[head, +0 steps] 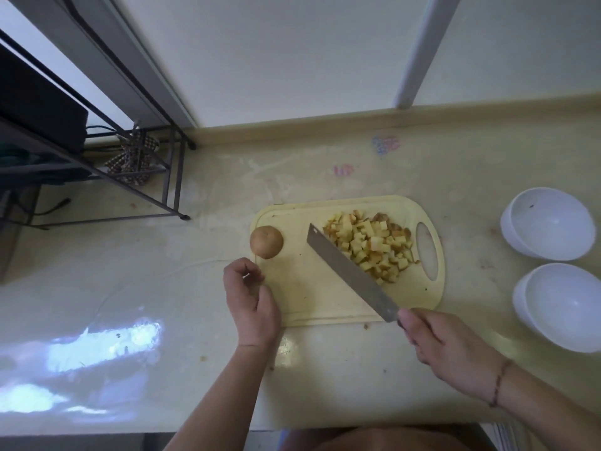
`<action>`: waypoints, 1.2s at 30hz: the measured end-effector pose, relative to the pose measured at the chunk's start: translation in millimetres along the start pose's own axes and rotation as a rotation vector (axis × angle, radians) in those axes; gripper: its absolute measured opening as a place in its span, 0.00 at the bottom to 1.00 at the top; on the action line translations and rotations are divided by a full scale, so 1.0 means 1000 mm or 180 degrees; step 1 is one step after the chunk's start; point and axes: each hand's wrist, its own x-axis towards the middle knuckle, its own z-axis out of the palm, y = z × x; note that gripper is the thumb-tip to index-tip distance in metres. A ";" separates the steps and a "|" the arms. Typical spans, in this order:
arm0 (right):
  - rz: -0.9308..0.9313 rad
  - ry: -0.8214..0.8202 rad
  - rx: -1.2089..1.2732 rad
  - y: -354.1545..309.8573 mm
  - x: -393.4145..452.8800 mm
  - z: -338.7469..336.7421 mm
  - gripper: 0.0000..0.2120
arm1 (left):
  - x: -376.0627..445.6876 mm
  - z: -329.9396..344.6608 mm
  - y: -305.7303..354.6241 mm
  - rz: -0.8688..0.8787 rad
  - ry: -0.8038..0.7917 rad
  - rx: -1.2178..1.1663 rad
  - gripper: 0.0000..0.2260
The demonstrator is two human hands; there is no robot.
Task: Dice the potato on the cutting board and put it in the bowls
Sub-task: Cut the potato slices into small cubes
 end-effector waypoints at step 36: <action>-0.0742 0.0221 -0.2477 0.004 -0.028 -0.052 0.57 | 0.086 0.001 0.031 0.1422 -0.1787 0.2722 0.17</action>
